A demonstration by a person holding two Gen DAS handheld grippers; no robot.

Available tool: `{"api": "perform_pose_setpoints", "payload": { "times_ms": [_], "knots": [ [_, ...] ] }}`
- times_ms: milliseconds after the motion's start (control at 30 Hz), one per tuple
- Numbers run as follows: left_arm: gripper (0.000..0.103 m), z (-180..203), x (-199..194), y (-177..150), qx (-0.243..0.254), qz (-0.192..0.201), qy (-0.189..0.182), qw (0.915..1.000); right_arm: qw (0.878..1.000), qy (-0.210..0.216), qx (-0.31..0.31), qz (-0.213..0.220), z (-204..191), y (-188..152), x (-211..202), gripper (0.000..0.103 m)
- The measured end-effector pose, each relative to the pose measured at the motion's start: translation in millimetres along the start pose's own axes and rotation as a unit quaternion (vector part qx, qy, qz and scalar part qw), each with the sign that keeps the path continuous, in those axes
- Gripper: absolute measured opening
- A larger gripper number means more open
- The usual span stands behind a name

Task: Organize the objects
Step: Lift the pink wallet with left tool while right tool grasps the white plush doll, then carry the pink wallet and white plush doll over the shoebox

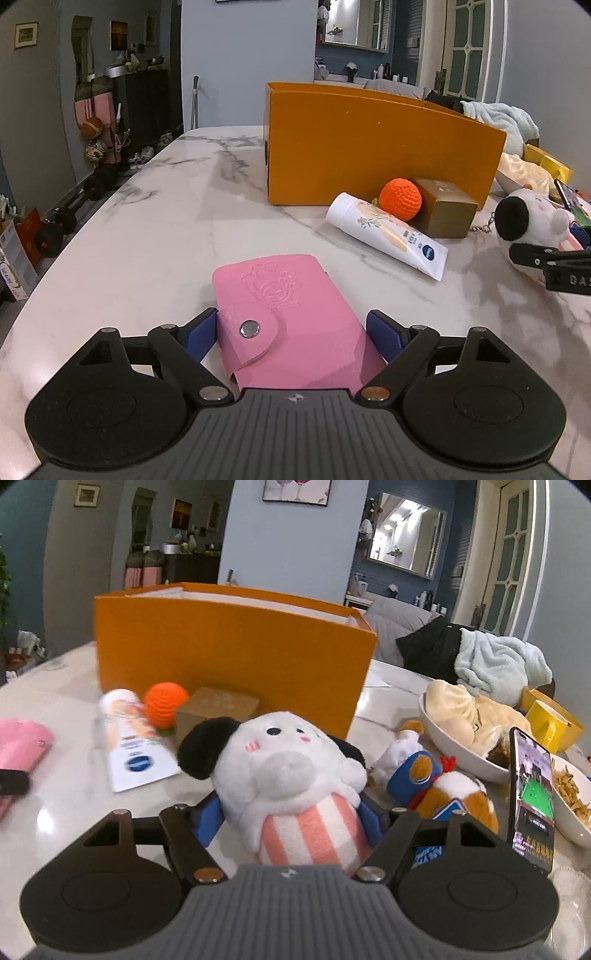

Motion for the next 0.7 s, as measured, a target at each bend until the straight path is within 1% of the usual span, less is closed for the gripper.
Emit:
{"api": "perform_pose_setpoints", "payload": {
  "times_ms": [200, 367, 500, 700],
  "knots": [
    [0.100, -1.6, -8.7, 4.1, -0.003, 0.013, -0.002, 0.9999, 0.999, 0.024, 0.013, 0.020, -9.1, 2.3, -31.9, 0.074],
    [0.099, -3.5, -12.6, 3.9, -0.004, 0.018, -0.002, 0.9998, 1.000, 0.029, 0.004, 0.002, -17.8, -9.0, -32.0, 0.074],
    [0.099, -5.5, -16.4, 6.0, -0.003, 0.028, -0.002, 0.9996, 0.999, 0.036, 0.012, 0.007, -21.6, -11.4, -40.6, 0.074],
    [0.099, -2.0, -23.3, 15.4, -0.005, 0.043, -0.010, 0.9990, 0.999, 0.045, 0.011, 0.014, -24.7, -4.2, -47.2, 0.074]
  ]
}}
Point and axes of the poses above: each gripper's, at about its wrist camera, not at the fingertips, and x roughly the way its jaws point, z to its right, y to its top, the point moved 1 cm from there along x, roughly the way its jaws point, and after that the axes turned 13 degrees about x, right-handed, at the moved point
